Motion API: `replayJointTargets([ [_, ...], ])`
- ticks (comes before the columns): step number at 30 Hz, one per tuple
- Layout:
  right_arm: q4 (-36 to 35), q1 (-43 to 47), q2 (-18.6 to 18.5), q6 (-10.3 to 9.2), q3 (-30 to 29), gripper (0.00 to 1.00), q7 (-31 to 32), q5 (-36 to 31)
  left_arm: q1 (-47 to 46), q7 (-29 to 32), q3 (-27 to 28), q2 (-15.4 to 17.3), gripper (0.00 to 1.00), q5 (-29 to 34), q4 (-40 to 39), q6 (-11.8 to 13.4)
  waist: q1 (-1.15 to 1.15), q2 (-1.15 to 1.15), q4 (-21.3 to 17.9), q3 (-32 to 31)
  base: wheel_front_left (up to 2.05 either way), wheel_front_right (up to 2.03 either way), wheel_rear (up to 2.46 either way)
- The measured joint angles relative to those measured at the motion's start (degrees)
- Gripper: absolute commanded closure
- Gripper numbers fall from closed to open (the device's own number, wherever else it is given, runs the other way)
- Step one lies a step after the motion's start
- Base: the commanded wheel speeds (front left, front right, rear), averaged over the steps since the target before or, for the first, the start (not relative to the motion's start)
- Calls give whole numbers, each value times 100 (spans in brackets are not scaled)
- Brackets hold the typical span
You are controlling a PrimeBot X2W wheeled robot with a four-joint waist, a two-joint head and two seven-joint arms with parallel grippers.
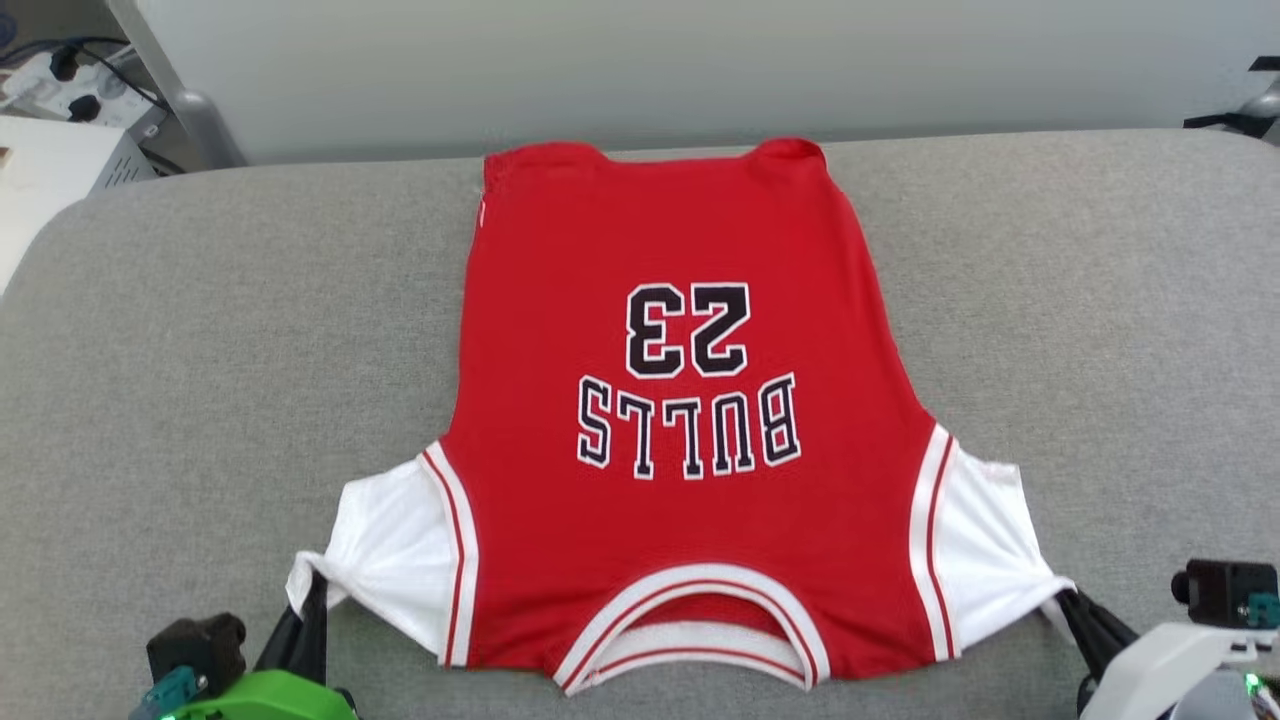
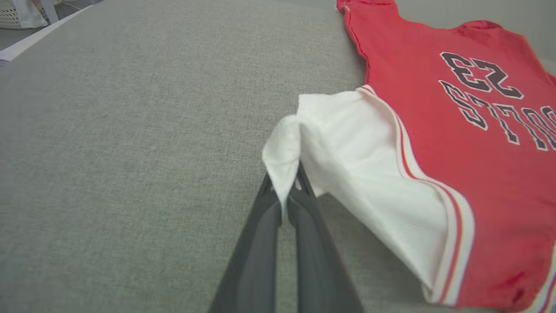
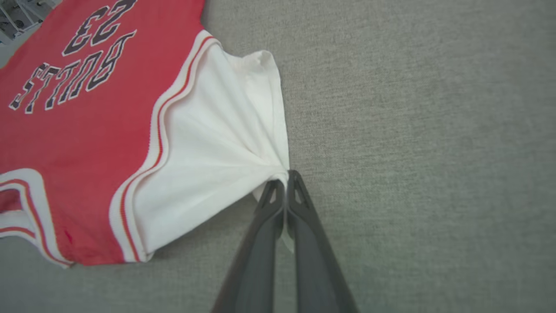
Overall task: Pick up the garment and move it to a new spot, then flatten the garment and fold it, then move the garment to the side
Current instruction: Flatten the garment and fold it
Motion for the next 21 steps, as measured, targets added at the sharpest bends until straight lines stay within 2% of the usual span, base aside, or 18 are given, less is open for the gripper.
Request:
replayJointTargets([
  [5, -679, 903, 499, 1, -677, 100, 515, -444, 520, 119, 18, 32, 100, -56, -402, 223, 0, 0, -20, -173, 0, 0, 0],
  [11, -1258, 1400, 861, 0, -1068, 100, 961, -985, 812, 324, -77, 126, 100, 52, -733, 437, 0, 0, -15, -195, 0, 0, 0],
  [12, -1318, 1425, 898, 0, -1117, 93, 979, -1053, 808, 349, -120, 133, 100, 98, -793, 463, 0, 0, 1, -191, 0, 0, 0],
  [14, -1493, 1447, 980, 0, -1189, 47, 989, -1182, 788, 391, -202, 129, 100, 192, -929, 489, 0, 0, 46, -175, 0, 0, 0],
  [15, -1571, 1446, 1003, 0, -1216, 13, 1005, -1245, 775, 409, -241, 127, 100, 238, -994, 501, 0, 0, 68, -163, 0, 0, 0],
  [16, -1629, 1442, 1007, 0, -1225, 0, 1005, -1288, 755, 414, -269, 124, 100, 265, -1039, 515, 0, 0, 83, -149, 0, 0, 0],
  [21, -1900, 1145, 953, -1, -1271, 0, 935, -1393, 489, 414, -423, 47, 100, 350, -1232, 519, 0, 0, 172, -16, 0, 0, 0],
])
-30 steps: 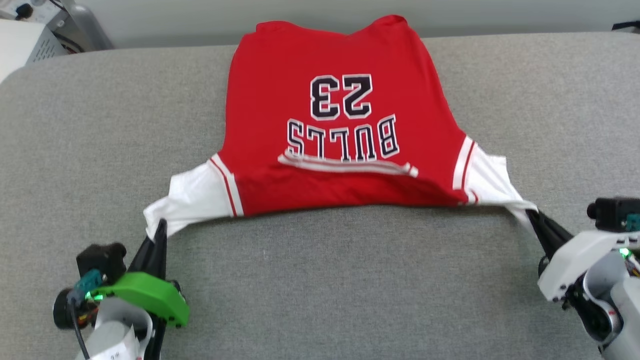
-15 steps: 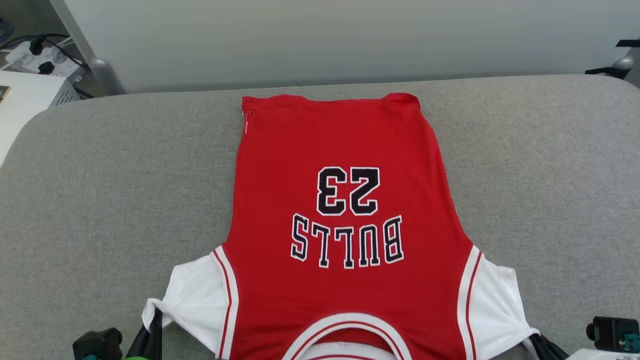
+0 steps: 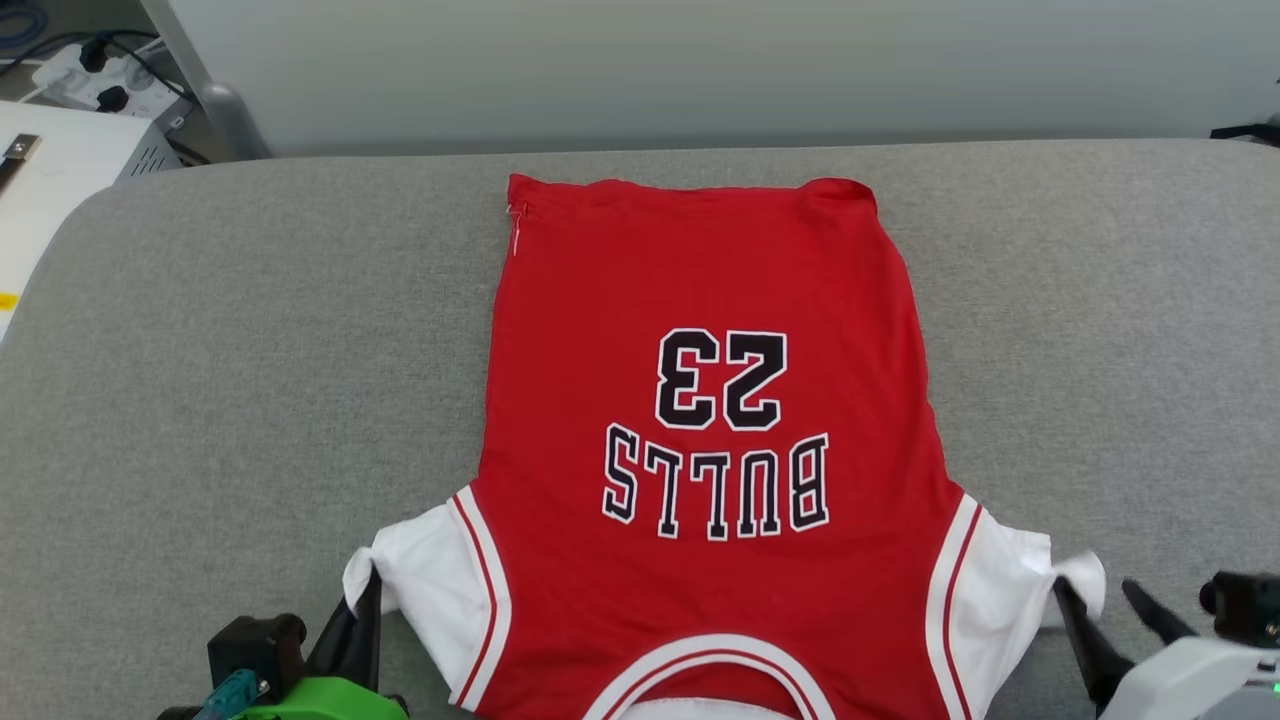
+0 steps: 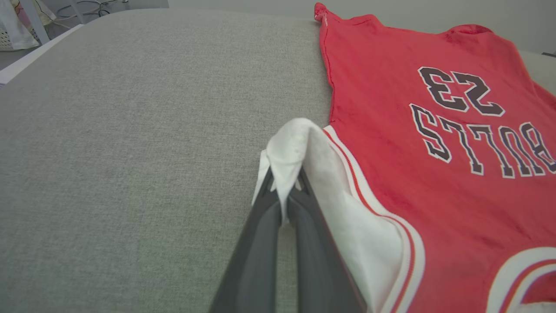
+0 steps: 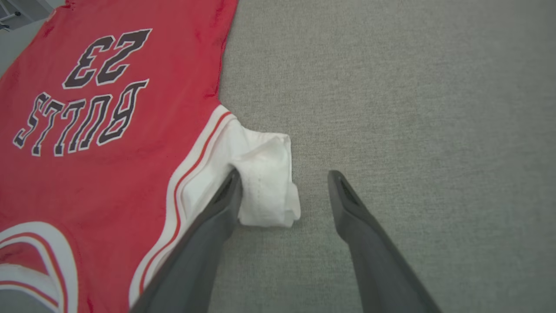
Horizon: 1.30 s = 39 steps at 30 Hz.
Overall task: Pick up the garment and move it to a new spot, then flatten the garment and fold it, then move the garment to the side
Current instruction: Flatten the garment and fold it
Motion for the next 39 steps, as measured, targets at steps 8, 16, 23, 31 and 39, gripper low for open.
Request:
replayJointTargets([
  [8, 231, -1538, -300, 0, -291, 0, 7, -11, -453, -135, -209, -189, 100, 226, -250, 2, 0, 0, 169, 380, 0, 0, 0],
  [16, 1883, -3671, -977, -1, 91, 0, 631, 558, -1008, -322, -439, -398, 100, 407, -441, -18, 0, 0, 508, 881, 0, 0, 0],
  [23, 3162, -5283, -1369, -1, 801, 0, 1192, 762, -1445, -464, -702, -656, 100, 549, -447, -215, 1, 0, 919, 1348, 0, 0, 0],
  [31, 4002, -6657, -1697, -1, 1449, 0, 1760, 882, -1713, -616, -843, -982, 100, 569, -379, -394, 1, 0, 1439, 1880, 0, 0, 0],
  [39, 4732, -7184, -1903, -2, 1902, 0, 2437, 940, -1812, -667, -802, -1151, 100, 583, -210, -537, 1, 0, 1795, 2362, 0, 0, 0],
])
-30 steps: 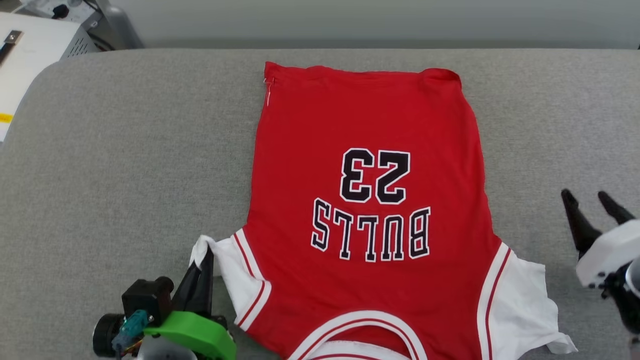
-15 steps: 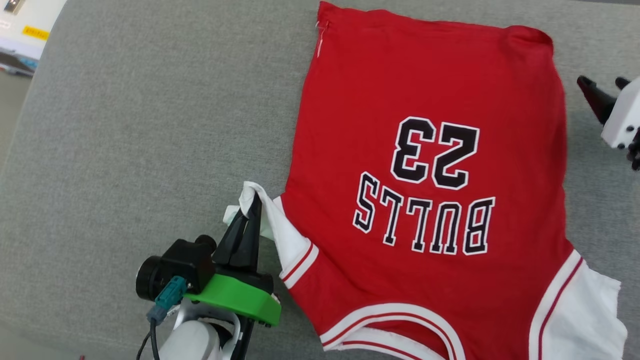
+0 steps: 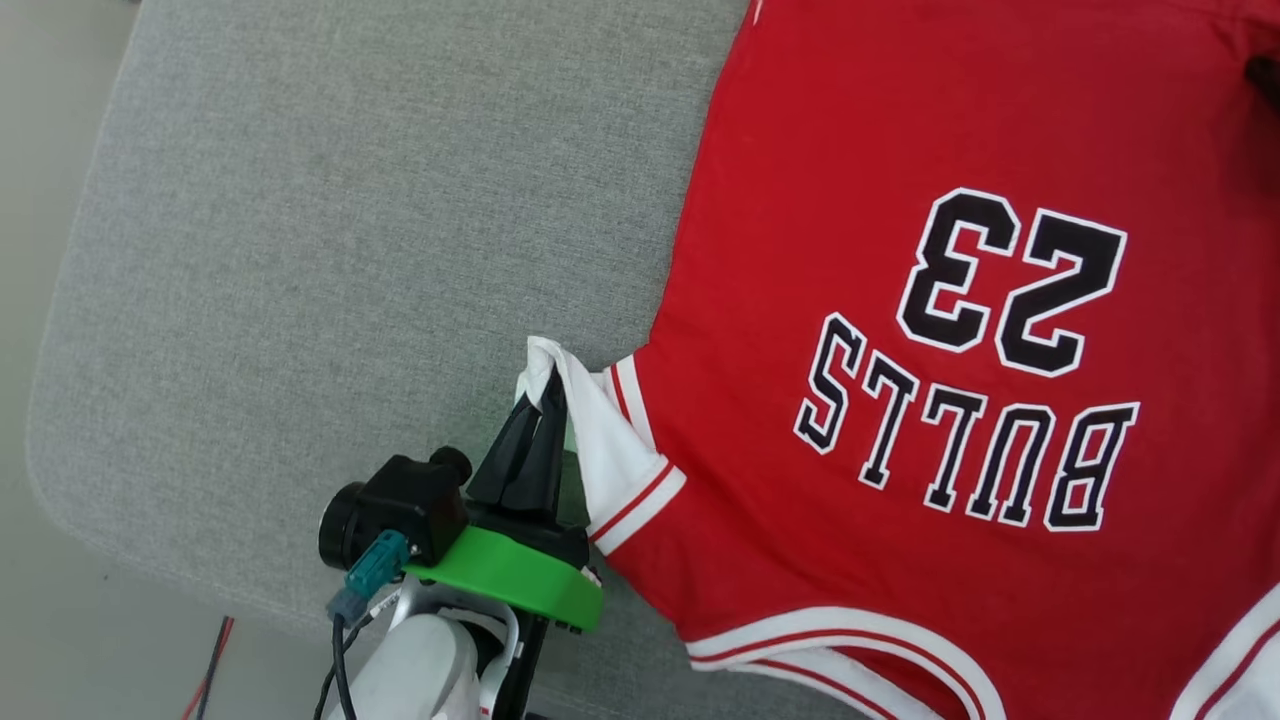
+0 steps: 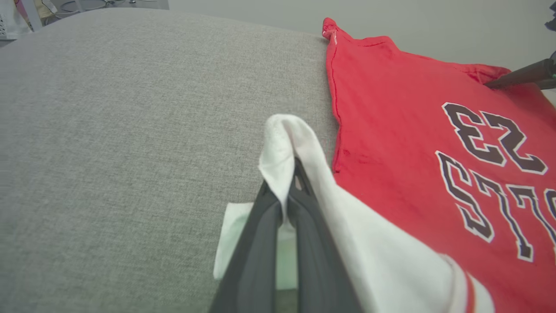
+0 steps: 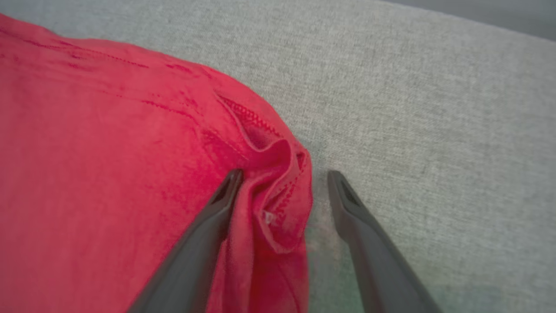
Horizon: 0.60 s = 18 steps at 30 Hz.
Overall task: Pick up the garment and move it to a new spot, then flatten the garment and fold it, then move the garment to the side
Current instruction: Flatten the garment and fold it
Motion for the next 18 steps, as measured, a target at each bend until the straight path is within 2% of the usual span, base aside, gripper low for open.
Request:
replayJointTargets([
  [2, 85, -146, -65, 1, 74, 2, 369, 73, 1, -4, 55, -19, 100, 1, 52, -21, -1, 0, 67, 73, 0, 0, 0],
  [3, 110, -194, -86, 1, 90, 58, 508, 96, 1, -4, 77, -27, 100, 3, 64, -27, -1, 0, 91, 92, 0, 0, 0],
  [4, 140, -247, -96, 1, 92, 82, 650, 130, 1, -4, 100, -37, 100, 12, 77, -37, -1, 0, 114, 107, 0, 0, 0],
  [5, 146, -276, -108, 1, 103, 100, 742, 155, 1, -4, 122, -48, 100, 19, 80, -56, -1, 0, 127, 109, 0, 0, 0],
  [13, 246, -288, -69, -4, 208, 100, 825, 247, 25, -4, 308, -71, 100, 59, 100, -121, -1, 0, 31, -54, 0, 0, 0],
  [18, 155, -84, -130, 2, 377, 100, 658, 259, 88, -4, 431, -19, 100, 55, 291, -121, 0, 0, -91, -304, 0, 0, 0],
])
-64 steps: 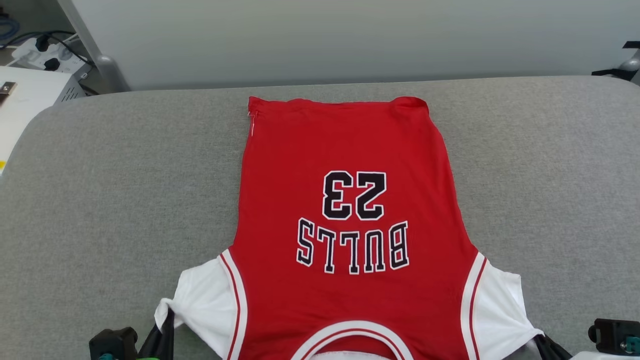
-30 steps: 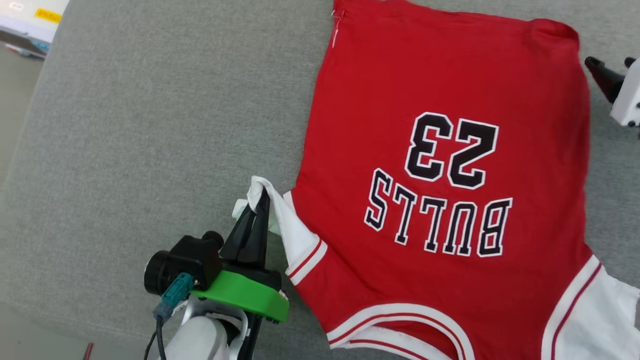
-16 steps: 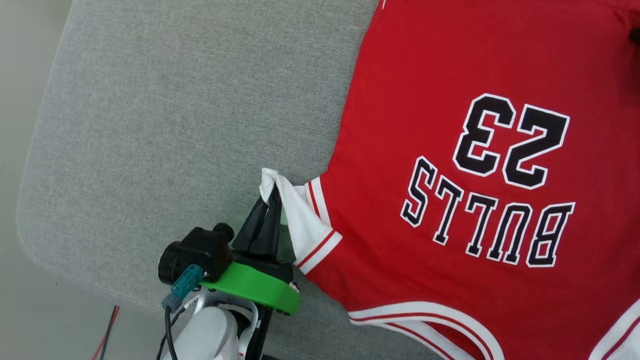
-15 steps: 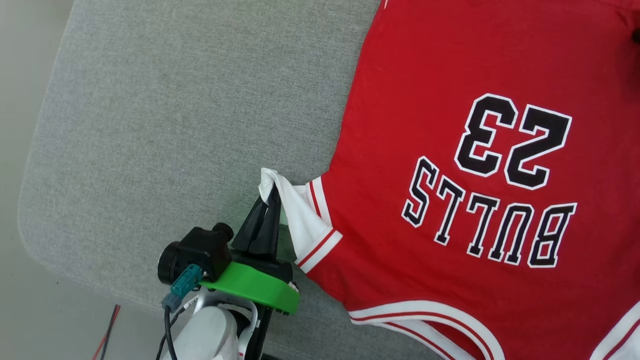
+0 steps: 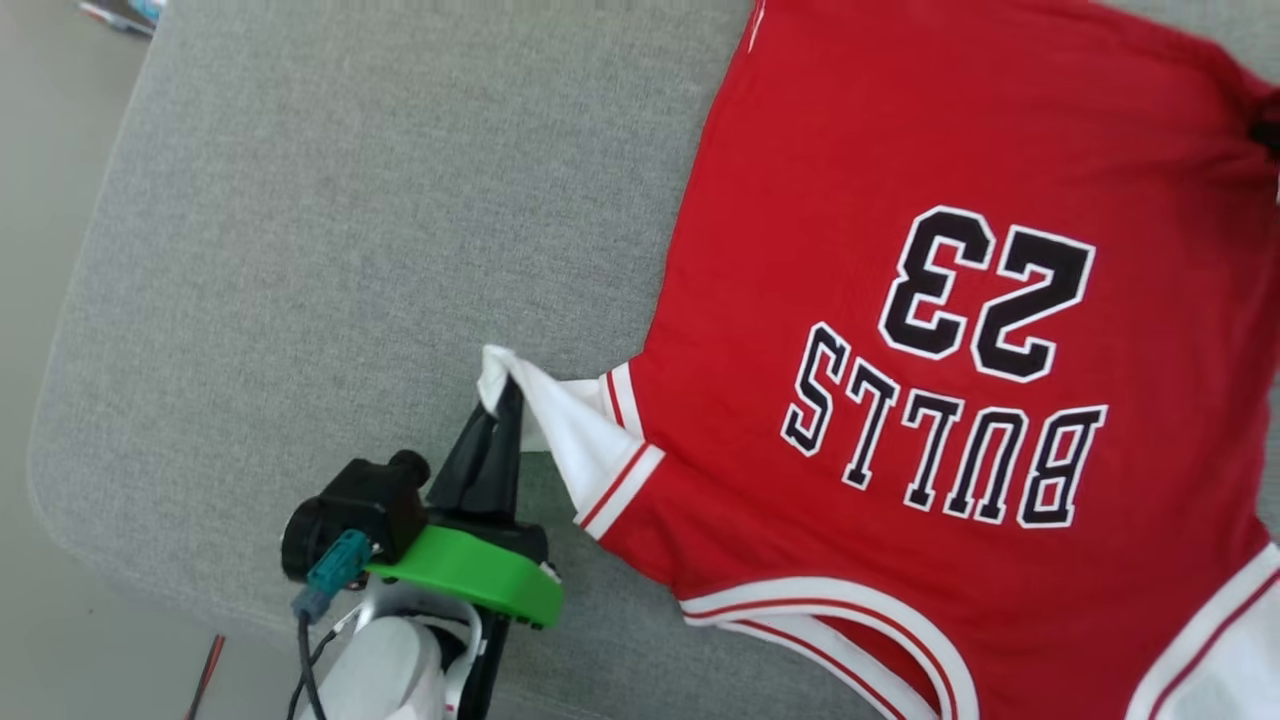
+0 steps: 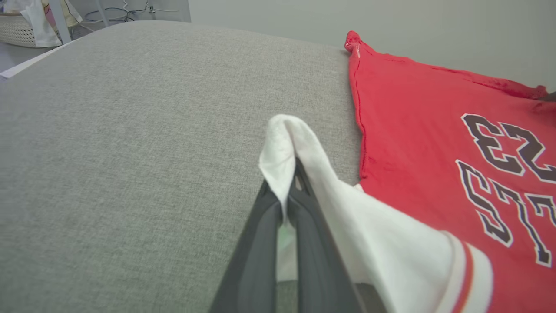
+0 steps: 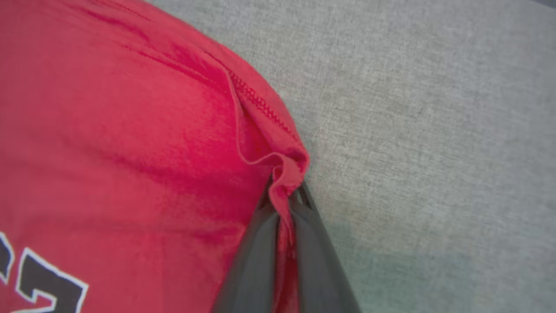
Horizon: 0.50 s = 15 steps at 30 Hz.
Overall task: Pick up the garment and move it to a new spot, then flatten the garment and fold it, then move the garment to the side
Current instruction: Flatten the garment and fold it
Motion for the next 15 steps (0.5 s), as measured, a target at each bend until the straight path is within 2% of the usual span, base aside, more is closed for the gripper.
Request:
replayJointTargets([
  [7, -443, 966, -252, 1, -96, 100, -328, 455, 549, 10, 253, 175, 100, -136, 197, 90, 0, 0, -242, -538, 0, 0, 0],
  [15, -1311, 2939, -413, 1, -581, 100, -659, 831, 1024, 363, 420, 503, 100, -336, 205, 189, 0, 0, -664, -1250, 0, 0, 0],
])
